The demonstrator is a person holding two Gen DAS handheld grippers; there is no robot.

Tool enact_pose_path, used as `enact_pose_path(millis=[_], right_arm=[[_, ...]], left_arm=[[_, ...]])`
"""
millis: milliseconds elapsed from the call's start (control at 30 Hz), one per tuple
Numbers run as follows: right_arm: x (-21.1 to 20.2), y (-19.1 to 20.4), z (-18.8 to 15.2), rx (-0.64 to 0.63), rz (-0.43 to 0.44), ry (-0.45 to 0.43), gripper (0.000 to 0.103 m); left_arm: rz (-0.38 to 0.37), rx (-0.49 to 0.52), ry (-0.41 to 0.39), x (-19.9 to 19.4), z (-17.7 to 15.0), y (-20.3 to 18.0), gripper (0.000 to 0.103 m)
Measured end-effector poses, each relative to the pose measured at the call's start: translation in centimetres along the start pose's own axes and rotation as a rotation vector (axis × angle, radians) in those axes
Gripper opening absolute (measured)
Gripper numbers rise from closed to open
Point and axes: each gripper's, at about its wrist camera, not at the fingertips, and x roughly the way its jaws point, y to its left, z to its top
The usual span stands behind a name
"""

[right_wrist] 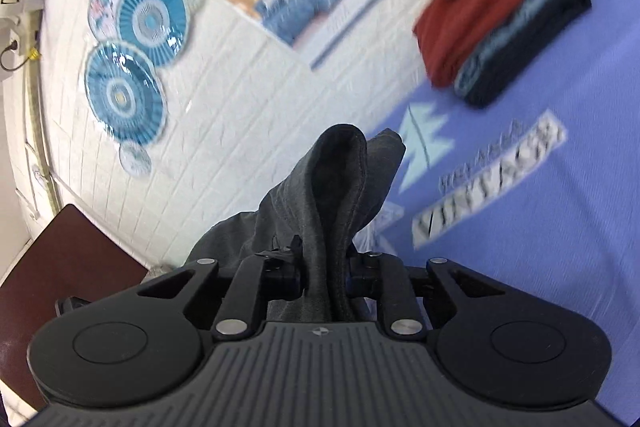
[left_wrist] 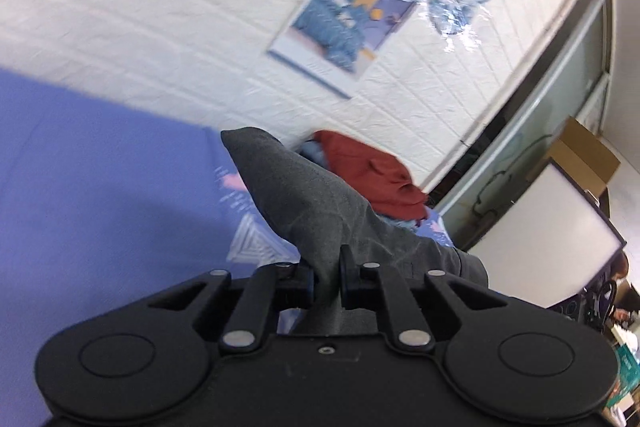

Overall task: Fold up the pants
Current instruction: 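Lift the folded trousers with both tools and carry them onto the clothes stack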

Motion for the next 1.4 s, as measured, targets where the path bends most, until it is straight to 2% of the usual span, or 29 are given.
enact_pose_path(millis=[133, 267, 533, 700, 867, 933, 967, 1000, 1067, 1100, 1200, 1233, 1267, 1300, 1333, 1400], right_arm=[[-1.0, -1.4, 5.7, -0.037, -0.013, -0.056, 0.032], [-1.4, -3.5, 12.5, -0.082, -0.036, -0.093, 0.032], [3.3, -8.4, 24.9, -0.164, -0.109, -0.069, 0.032], [6.5, -12.3, 29.2, -0.150, -0.127, -0.078, 0.034], [10.1, -15.6, 30.3, -0.152, -0.159, -0.045, 0.036], [11.5, -17.2, 30.4, -0.137, -0.228, -0.040, 0.043], [12.0, -18.1, 30.2, -0.111, -0.284, -0.045, 0.058], [12.1, -18.7, 30.0, -0.083, -0.338, -0.061, 0.078], [11.3, -18.9, 29.7, -0.084, -0.375, -0.115, 0.100], [10.8, -18.6, 29.6, -0.112, -0.382, -0.142, 0.102], [9.1, -16.2, 29.5, -0.179, -0.505, -0.295, 0.099], [8.5, -15.5, 29.5, -0.202, -0.503, -0.332, 0.096], [8.2, -14.7, 29.5, -0.233, -0.483, -0.349, 0.076], [8.3, -13.8, 29.4, -0.270, -0.458, -0.338, 0.047], [8.7, -13.0, 29.3, -0.310, -0.432, -0.317, 0.042], [10.2, -11.7, 28.7, -0.398, -0.379, -0.264, 0.035]], left_arm=[[-0.044, 0.065, -0.003, 5.3, 3.2, -3.2, 0.000], [-0.091, 0.068, -0.001, 11.8, 6.6, -5.6, 0.000], [-0.107, 0.104, 0.001, 24.6, 12.1, -8.5, 0.000], [-0.093, 0.077, 0.016, 30.4, 13.4, -7.9, 0.000], [-0.026, 0.040, 0.028, 34.6, 13.7, -5.5, 0.000], [0.037, 0.032, 0.046, 36.0, 13.4, -4.2, 0.000], [0.076, 0.022, 0.047, 36.3, 13.2, -3.5, 0.000], [0.089, 0.008, 0.046, 36.3, 13.1, -2.8, 0.000], [0.075, -0.028, 0.041, 35.6, 13.2, -1.7, 0.000], [0.070, -0.025, 0.026, 35.1, 13.5, -1.7, 0.000], [0.070, 0.064, -0.024, 33.5, 14.2, -3.5, 0.000], [0.063, 0.083, -0.033, 33.4, 14.4, -4.2, 0.006], [0.048, 0.100, -0.035, 33.6, 14.6, -5.2, 0.011], [0.037, 0.118, -0.037, 33.8, 14.7, -6.1, 0.019], [0.032, 0.148, -0.041, 34.0, 14.6, -7.0, 0.024], [0.043, 0.217, -0.046, 35.1, 14.2, -8.5, 0.026]])
